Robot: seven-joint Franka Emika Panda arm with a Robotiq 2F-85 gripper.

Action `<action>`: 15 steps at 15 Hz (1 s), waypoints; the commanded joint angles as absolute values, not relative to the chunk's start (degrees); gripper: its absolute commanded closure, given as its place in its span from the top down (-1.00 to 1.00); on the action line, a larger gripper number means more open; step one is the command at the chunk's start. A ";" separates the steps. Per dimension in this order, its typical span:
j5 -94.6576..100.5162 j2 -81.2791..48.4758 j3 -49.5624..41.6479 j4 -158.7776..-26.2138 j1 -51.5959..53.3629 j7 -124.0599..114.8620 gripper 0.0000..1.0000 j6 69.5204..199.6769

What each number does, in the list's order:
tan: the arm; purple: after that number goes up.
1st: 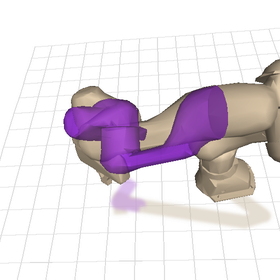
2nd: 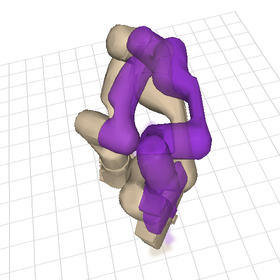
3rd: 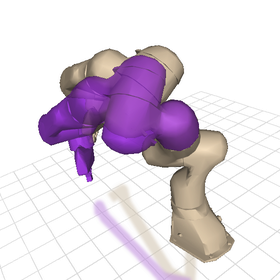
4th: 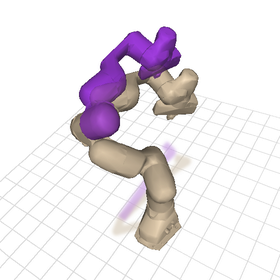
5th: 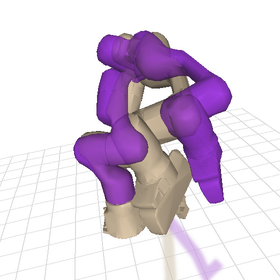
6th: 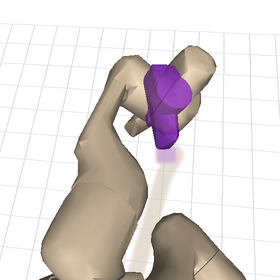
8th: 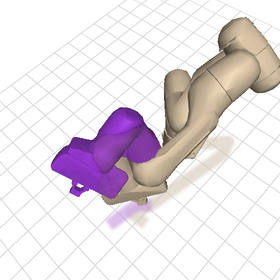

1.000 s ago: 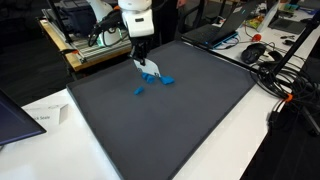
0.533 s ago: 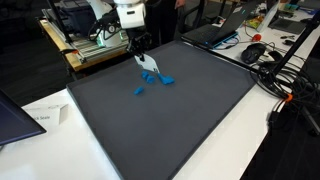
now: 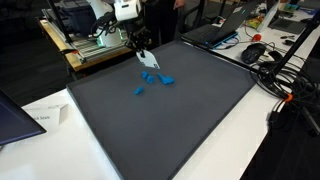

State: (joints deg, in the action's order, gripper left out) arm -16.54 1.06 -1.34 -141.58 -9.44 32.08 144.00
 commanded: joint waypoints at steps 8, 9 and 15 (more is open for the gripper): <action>-4.90 12.29 -1.06 -151.40 -4.97 9.22 -0.98 149.27; -1.80 12.90 -0.52 -151.18 -5.24 5.57 -0.98 148.31; 12.47 15.06 4.08 -147.73 -5.88 -13.69 -0.98 139.86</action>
